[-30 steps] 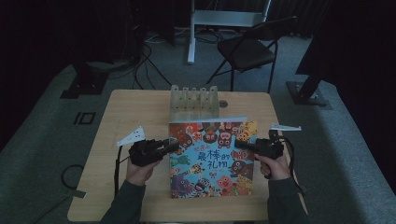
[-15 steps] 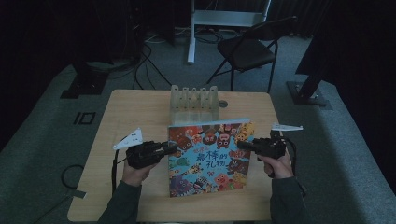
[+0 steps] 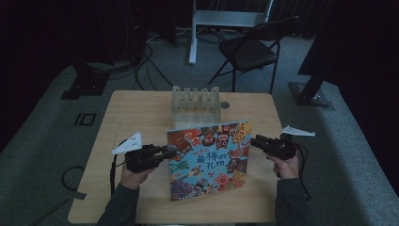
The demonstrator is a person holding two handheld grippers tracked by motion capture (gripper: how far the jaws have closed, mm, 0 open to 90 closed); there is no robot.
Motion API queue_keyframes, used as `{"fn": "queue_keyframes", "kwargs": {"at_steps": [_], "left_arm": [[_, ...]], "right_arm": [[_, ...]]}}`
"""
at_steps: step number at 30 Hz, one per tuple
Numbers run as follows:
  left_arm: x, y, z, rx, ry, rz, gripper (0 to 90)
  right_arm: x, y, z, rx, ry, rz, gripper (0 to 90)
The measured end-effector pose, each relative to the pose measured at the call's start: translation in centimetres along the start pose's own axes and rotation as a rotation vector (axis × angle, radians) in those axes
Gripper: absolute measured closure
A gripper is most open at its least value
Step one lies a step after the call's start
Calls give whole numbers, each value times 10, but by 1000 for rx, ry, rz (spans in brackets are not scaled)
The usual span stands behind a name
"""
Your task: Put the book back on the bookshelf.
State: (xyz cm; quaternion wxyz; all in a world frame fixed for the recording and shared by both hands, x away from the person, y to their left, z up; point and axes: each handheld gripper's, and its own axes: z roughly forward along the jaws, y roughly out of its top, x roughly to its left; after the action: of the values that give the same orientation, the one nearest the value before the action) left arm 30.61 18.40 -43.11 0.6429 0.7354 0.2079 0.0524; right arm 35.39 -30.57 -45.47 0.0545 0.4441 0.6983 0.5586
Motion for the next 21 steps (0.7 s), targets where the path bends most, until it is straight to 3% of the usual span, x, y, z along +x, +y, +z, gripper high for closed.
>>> {"fn": "queue_keyframes", "kwargs": {"at_steps": [2, 7, 10, 12, 15, 18, 21], "left_arm": [[-1, 0, -1, -2, -6, 13, 756], [-7, -2, -4, -16, -60, 106, 764], [-9, -3, -6, -11, -66, 137, 768], [-10, -7, -10, 7, -81, 171, 771], [-11, -12, -13, -2, -97, 184, 777], [-15, -12, -14, -4, -85, 199, 773], [-15, -14, -14, -15, -87, 187, 767]], "right_arm": [[-2, -1, 1, -13, -39, 9, 537], [2, -4, 13, 7, -92, -27, 530], [5, -5, 19, 16, -77, -30, 520], [11, -8, 23, 6, -53, -58, 519], [19, -11, 24, -6, -38, -106, 519], [26, -13, 23, -21, -12, -137, 515], [30, -15, 22, -29, 4, -156, 512]]}}
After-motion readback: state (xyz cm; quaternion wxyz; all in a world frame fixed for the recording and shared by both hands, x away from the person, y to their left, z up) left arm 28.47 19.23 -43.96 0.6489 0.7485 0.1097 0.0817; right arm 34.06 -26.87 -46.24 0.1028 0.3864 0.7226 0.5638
